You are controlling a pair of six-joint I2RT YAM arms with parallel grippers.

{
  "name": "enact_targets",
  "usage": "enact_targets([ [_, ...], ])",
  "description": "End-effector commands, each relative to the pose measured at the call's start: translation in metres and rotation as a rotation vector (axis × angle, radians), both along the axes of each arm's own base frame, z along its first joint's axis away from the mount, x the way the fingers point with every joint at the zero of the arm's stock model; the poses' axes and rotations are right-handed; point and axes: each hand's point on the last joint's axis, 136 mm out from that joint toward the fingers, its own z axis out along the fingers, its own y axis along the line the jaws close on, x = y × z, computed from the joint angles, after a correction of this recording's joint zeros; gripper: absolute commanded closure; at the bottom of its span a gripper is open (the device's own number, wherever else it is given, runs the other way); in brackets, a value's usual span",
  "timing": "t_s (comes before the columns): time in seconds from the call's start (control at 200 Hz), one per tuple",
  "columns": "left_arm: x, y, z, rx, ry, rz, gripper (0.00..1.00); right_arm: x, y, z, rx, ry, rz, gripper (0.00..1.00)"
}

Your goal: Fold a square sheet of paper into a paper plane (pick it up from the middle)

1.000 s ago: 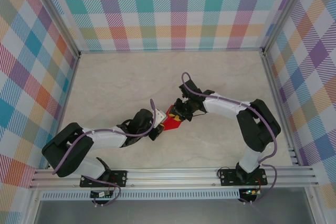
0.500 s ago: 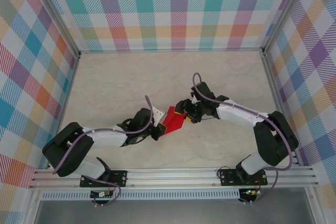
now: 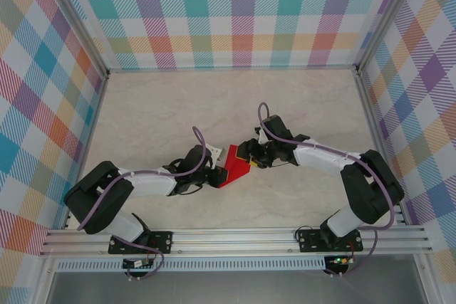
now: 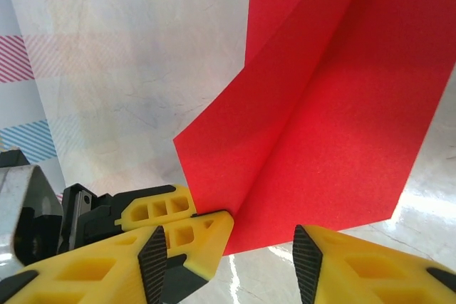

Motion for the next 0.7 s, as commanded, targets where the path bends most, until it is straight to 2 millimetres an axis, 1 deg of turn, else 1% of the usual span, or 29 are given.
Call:
enact_targets([
  [0.0,0.0,-0.012,0.006,-0.057,0.055,0.027,0.93,0.0,0.011,-0.004,0.021,-0.005,0.065,0.49],
  [0.37,0.0,-0.016,0.004,-0.087,0.121,0.073,0.94,0.0,0.021,-0.021,-0.003,0.026,0.101,0.5],
  [0.695,0.001,-0.016,-0.001,-0.077,0.153,0.087,0.94,0.005,0.024,-0.029,-0.036,0.022,0.109,0.51],
])
